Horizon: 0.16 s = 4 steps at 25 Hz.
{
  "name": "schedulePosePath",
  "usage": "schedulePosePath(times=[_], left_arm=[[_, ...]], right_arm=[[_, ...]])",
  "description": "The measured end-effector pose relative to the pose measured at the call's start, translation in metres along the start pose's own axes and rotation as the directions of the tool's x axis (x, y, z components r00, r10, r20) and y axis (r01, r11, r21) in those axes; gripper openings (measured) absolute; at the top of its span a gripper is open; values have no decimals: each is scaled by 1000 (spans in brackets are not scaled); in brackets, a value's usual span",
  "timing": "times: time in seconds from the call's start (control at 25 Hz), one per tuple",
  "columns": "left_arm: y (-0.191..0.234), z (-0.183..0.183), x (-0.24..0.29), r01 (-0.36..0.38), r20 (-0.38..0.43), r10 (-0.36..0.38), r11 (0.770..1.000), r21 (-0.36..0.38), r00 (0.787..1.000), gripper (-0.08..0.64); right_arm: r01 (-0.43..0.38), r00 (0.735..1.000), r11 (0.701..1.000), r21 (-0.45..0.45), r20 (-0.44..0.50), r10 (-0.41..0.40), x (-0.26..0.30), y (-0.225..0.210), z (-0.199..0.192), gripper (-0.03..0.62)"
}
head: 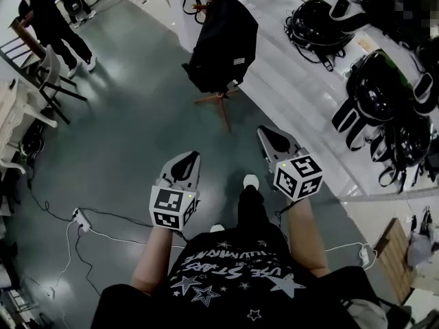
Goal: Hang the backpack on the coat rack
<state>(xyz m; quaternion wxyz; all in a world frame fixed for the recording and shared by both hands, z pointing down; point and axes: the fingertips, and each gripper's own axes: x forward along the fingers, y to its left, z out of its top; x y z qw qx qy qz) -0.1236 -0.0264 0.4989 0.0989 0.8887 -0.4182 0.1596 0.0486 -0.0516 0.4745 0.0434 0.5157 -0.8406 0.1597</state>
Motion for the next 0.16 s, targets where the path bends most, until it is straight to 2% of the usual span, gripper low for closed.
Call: schedulePosePath(times=[0.16], left_arm=[[-6, -20, -30, 15, -14, -15, 1000, 9, 1000, 32]], right_arm=[[18, 1000, 1000, 5, -9, -18, -21, 28, -22, 12]])
